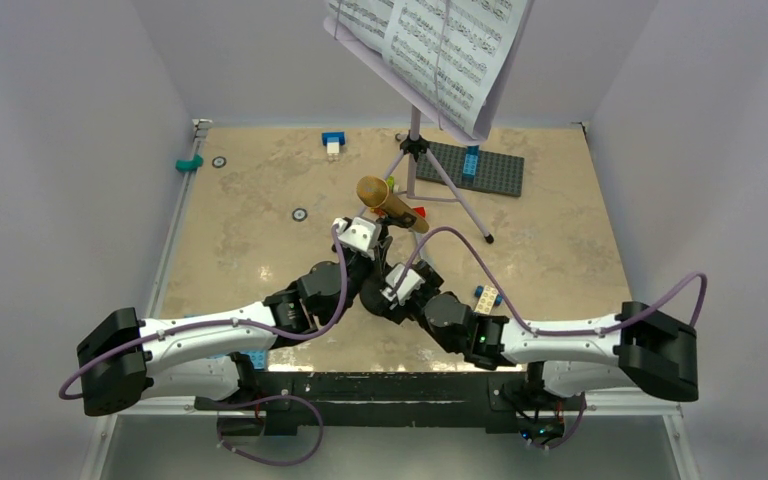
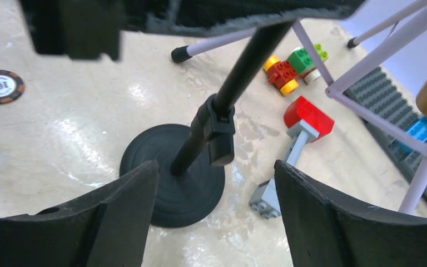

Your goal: Pack up the instrument practice props

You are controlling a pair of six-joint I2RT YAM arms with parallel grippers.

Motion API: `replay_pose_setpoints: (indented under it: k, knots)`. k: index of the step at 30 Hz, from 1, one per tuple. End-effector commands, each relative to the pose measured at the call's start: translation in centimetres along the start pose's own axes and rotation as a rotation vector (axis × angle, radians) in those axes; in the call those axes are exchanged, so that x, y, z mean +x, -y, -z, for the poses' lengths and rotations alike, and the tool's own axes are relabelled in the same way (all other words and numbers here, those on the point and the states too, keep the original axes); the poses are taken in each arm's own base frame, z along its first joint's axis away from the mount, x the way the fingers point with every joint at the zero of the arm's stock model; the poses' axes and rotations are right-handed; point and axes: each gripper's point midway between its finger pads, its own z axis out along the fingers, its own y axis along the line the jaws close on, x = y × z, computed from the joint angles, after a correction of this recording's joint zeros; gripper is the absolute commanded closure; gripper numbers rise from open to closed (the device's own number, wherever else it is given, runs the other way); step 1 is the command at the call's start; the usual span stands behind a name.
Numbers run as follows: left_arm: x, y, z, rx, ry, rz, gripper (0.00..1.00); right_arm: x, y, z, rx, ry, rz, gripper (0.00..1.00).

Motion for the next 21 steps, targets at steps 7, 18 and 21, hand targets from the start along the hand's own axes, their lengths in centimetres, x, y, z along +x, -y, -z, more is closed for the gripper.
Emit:
replay_pose_setpoints:
  k: [7,18,21]
  knots:
    - [5.1,-0.9,0.8,-0.029,-0.136,-0.031,1.0,-0.3,0.7,3.3,-0.162,-0.087,-0.612,0.19]
    - [4.7,-0.5,0.9,-0.016,-0.124,-0.029,1.0,-3.0,1.5,2.5,-0.389,-0.085,-0.953,0.27]
    - [4.6,-0.3,0.9,-0.011,-0.126,-0.035,1.0,-2.8,1.1,1.8,-0.404,-0.109,-0.941,0.32]
